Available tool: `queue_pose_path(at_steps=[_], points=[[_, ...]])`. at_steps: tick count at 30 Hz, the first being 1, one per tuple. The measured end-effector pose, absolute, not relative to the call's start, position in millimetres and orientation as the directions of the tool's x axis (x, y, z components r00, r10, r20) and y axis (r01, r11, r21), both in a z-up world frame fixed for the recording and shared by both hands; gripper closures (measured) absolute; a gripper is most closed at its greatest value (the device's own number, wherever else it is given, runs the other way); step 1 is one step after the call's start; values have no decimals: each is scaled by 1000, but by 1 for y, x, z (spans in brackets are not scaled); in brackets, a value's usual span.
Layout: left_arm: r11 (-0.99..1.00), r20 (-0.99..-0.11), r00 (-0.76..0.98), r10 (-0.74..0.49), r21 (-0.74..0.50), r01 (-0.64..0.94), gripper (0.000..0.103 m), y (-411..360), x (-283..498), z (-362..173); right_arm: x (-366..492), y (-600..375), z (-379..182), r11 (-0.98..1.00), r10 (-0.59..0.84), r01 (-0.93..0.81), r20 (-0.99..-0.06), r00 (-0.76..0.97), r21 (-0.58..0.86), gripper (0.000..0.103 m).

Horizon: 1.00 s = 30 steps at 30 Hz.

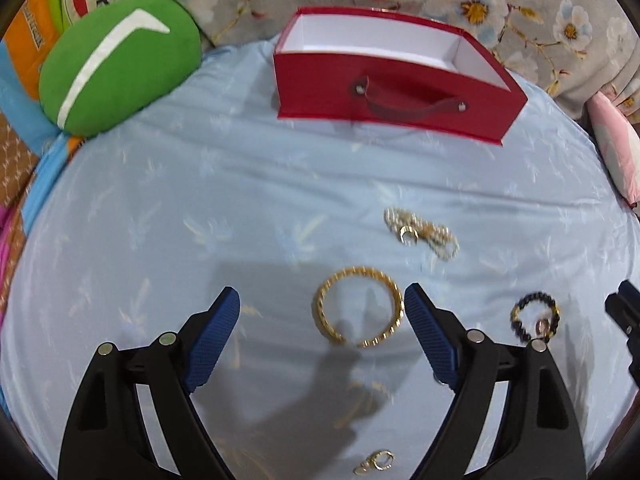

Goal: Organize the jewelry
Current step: 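Release both items in the box and move both tools back over the sheet, then grasp the gold cuff bracelet with the left tool while the right tool grasps the black-bead bracelet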

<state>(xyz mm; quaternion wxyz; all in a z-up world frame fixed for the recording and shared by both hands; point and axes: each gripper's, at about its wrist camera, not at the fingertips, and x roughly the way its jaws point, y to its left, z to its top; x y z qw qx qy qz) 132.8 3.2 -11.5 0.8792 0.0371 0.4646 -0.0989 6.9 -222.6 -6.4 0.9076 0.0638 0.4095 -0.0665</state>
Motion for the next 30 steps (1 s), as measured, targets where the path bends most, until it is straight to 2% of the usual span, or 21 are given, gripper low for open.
queue_pose_path(at_steps=[16,19,22,23,30], points=[[980,-845,520,-125,-23,197,22,-17,133,-50,-1,-208,-32,983,-30,163,-787,617,90,58],[979,-835,540,-104,9,203,29,-21,131,-51,1,-211,-37,980,-22,170,-794,607,102,58],[979,-831,544,-114,0,206,42,-22,131,-48,6,-212,-44,978,-3,169,-801,598,123,57],[979,-831,544,-118,-6,203,47,-21,132,-47,8,-212,-47,977,3,169,-804,595,129,53],[975,-827,533,-176,-72,210,48,-15,129,-38,18,-202,-56,984,8,140,-808,589,111,37]])
